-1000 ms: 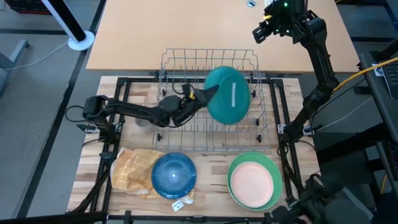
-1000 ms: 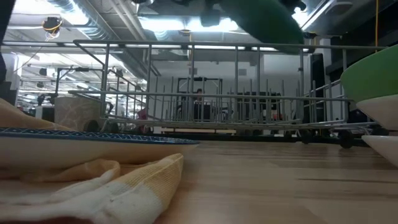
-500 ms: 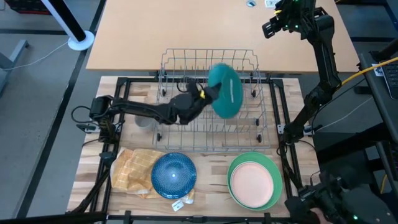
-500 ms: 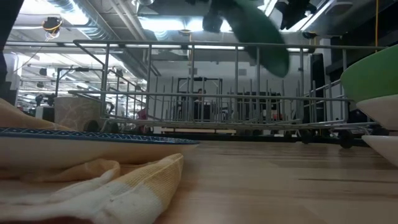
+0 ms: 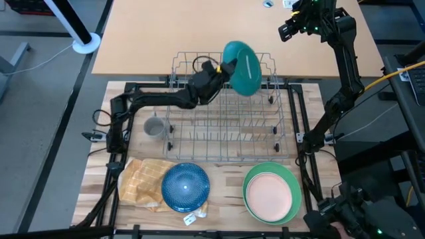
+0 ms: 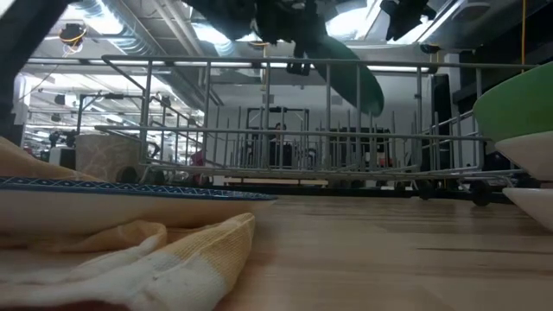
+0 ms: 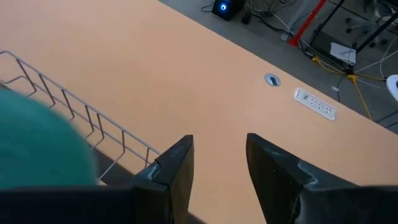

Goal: Sort dishes
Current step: Put the green plate in the dish rack

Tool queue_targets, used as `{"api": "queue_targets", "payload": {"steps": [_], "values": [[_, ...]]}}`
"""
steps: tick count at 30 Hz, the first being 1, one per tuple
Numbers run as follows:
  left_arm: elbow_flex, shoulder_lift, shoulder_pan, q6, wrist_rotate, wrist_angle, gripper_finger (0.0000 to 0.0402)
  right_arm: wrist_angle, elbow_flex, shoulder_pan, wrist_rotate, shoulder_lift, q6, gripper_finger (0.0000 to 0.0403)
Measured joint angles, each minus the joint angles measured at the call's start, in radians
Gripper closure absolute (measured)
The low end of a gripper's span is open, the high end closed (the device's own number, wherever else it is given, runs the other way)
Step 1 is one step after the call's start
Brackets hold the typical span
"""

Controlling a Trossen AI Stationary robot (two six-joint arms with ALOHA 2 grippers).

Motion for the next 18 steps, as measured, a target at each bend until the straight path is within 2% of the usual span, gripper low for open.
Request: {"api": "queue_targets", "payload": {"steps": [8,18], "values": [[0.171,0.141,0.087,0.019,0.13,-0.009,0.0385,0.0,0.0,0.0,0.0,0.0,0.0,0.0251],[0.177,0.158,0.109,0.039,0.141,-0.12,0.0385,-0.002,0.0,0.001,0.0,0.0,0.0,0.0251]]}}
